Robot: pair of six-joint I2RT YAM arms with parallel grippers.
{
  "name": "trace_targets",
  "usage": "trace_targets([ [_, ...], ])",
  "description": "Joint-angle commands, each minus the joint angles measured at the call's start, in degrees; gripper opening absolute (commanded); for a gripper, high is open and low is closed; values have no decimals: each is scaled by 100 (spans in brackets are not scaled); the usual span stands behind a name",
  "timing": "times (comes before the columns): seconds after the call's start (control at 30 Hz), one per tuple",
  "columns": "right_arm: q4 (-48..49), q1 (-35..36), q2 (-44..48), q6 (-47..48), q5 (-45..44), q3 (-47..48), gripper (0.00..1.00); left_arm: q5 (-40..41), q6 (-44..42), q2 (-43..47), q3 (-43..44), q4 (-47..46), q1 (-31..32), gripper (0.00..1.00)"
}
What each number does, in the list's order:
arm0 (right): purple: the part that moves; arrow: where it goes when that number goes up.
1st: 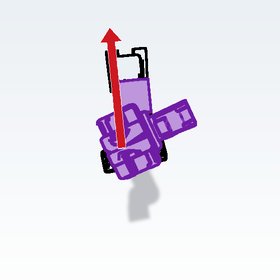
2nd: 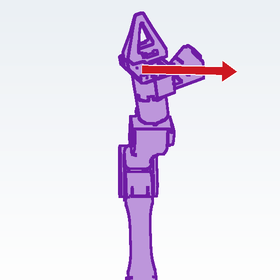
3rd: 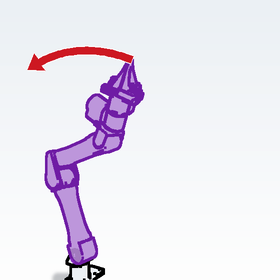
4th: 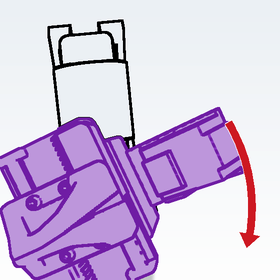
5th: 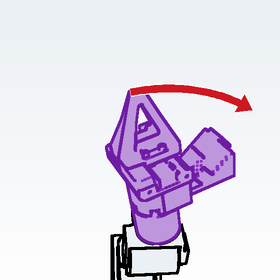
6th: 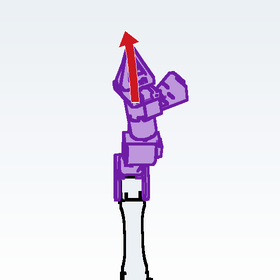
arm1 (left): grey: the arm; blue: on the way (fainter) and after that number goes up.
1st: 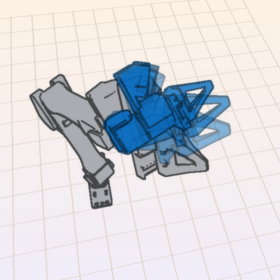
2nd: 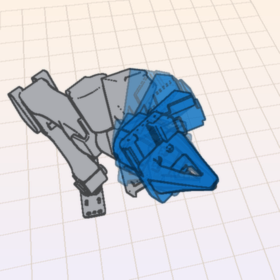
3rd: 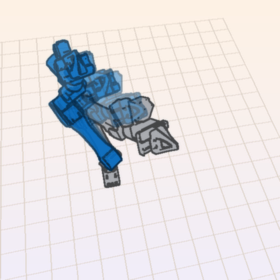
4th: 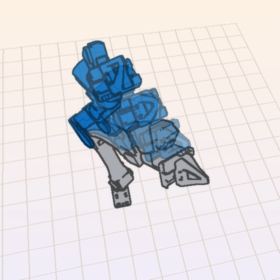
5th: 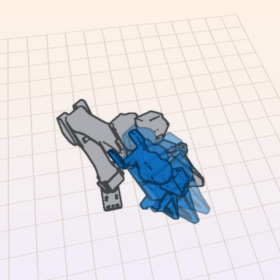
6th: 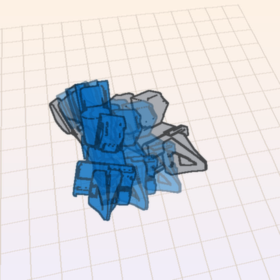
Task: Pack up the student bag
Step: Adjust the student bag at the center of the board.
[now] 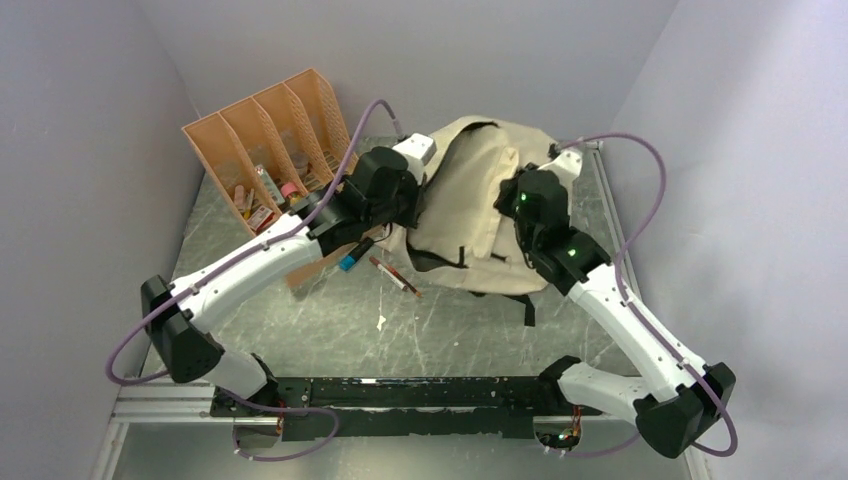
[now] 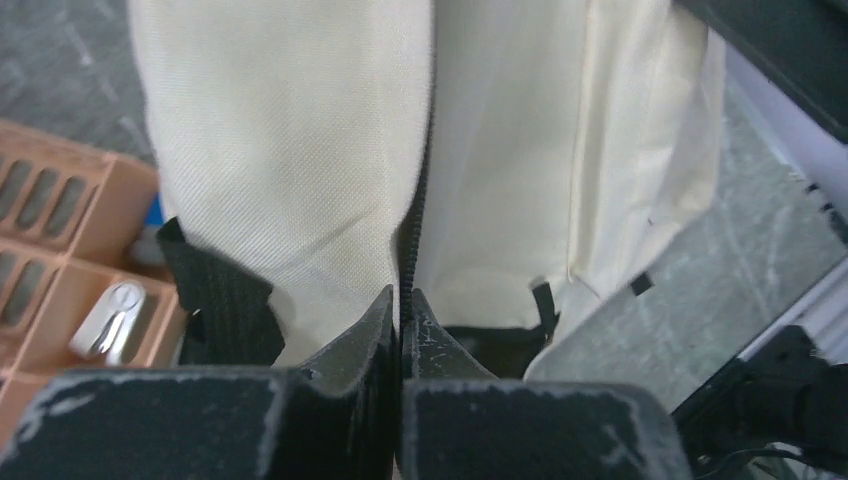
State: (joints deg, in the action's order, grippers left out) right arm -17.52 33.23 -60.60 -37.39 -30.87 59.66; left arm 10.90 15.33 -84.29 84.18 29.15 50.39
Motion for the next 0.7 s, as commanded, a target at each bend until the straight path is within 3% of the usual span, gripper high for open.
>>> trace_targets([
  [0.0, 361, -463, -270, 1082, -571, 686, 0, -737, 345, -642, 562, -124, 207, 5],
  [0.17, 334, -1442, -976, 1776, 475, 1368, 0, -1011, 598, -1303, 880, -450, 396, 5],
  [0.3, 113, -1830, -1761, 2480, 939, 1891, 0, -1205, 863, -1894, 1002, -773, 655, 5],
  [0.57, -274, -2253, -3047, 2978, 1865, 1927, 0, -1266, 1485, -2684, -161, -2157, 758, 5],
  [0.67, -139, -2260, -2969, 2906, 2102, 1551, 23, -1314, 1584, -2848, -567, -2569, 718, 5],
])
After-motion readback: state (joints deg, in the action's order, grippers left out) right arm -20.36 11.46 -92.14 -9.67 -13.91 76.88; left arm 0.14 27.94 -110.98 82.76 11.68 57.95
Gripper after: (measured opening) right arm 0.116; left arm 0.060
